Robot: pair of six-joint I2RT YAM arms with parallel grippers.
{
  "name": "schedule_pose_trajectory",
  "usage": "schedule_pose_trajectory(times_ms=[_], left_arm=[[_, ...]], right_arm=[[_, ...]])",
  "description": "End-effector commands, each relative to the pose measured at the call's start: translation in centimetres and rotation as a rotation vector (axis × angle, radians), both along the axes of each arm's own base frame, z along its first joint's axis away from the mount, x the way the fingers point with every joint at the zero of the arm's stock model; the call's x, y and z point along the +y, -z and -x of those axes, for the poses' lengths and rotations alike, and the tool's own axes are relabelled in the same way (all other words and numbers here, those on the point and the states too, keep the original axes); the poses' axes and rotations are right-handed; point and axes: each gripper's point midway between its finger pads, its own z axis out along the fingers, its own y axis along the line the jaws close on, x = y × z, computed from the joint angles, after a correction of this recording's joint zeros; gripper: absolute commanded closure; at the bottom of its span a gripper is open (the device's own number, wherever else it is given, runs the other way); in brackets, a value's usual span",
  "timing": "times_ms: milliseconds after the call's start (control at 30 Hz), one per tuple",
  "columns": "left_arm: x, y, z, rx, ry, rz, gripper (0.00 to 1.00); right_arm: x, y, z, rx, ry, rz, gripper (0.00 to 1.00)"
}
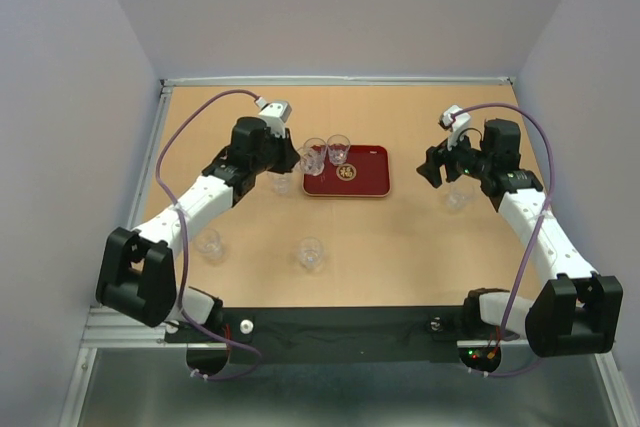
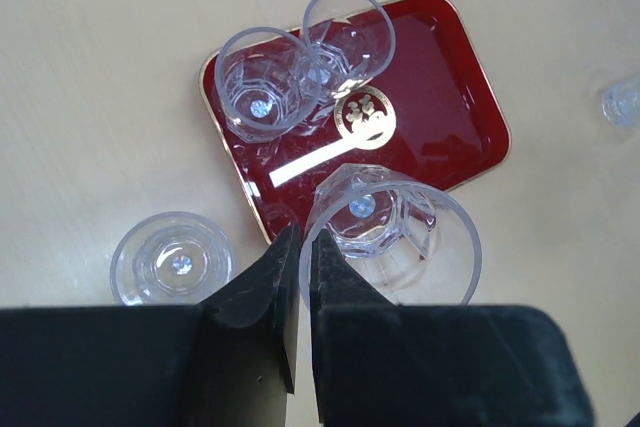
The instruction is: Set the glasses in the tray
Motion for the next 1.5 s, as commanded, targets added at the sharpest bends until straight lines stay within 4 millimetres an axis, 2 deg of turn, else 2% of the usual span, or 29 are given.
schedule_pose_trajectory(times_ms=[0,467,833,1200,1467], left_arm=[[-0.6,-1.9,-1.7,-0.078,-0.045,0.043,1.00],[-1.2,0.5,-3.5,-0.059,-0.093,0.017,1.00],[-2.1,3.8,-4.5,-0.012,-0.107,-0.028,1.00],[-2.2,5.3,-5.5,0.000,-0.142,-0.072,1.00],[-2.1,5.7,-6.1,-0.001,-0.171,-0.101,0.98]], right_arm=[[-0.1,0.3,-0.1,-0.025,-0.006,0.013,0.25],[-0.1,0.4,-0.2,-0.029,-0.002,0.019,0.25],[-0.2,0.4,-0.2,-0.030,0.001,0.021,0.25],[-0.3,0.5,-0.2,-0.028,0.002,0.023,0.25],[-0.3,0.4,-0.2,-0.030,0.004,0.026,0.25]])
